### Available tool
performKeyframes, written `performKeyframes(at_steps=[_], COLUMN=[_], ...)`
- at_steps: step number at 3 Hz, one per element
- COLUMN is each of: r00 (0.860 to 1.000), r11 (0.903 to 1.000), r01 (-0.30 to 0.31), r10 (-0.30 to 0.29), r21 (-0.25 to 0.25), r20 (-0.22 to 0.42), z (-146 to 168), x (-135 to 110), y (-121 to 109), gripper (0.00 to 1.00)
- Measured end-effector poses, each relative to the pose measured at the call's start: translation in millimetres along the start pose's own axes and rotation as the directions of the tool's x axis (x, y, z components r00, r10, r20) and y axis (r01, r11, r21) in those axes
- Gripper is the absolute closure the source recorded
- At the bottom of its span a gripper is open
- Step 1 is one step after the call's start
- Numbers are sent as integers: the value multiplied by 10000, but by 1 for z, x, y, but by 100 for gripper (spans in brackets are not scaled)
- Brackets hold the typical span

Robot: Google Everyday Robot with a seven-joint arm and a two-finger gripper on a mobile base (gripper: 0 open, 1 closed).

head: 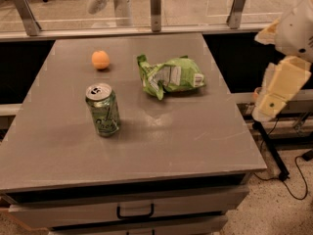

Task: Pick orange

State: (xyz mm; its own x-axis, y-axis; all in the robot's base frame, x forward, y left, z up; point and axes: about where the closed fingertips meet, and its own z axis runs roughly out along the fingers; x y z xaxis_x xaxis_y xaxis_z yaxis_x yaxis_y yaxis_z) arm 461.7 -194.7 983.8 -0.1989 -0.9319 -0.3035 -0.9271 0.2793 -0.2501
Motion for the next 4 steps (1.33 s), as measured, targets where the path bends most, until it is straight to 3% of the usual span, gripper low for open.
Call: performKeyframes(at_steps=[1, 2, 3, 4], r00=[9797, 9557, 9468, 9474], r11=[9997, 9992, 9967, 9918], r01=[6, -264, -805, -1204], r10=[41, 343, 731, 1017], r21=[-237, -308, 109, 437], r20=[2005, 2922, 3134, 3036], z=[24, 63, 103, 109], x=[-84, -149, -207, -219], y=[-37, -58, -77, -86], gripper=[0, 0, 0, 0])
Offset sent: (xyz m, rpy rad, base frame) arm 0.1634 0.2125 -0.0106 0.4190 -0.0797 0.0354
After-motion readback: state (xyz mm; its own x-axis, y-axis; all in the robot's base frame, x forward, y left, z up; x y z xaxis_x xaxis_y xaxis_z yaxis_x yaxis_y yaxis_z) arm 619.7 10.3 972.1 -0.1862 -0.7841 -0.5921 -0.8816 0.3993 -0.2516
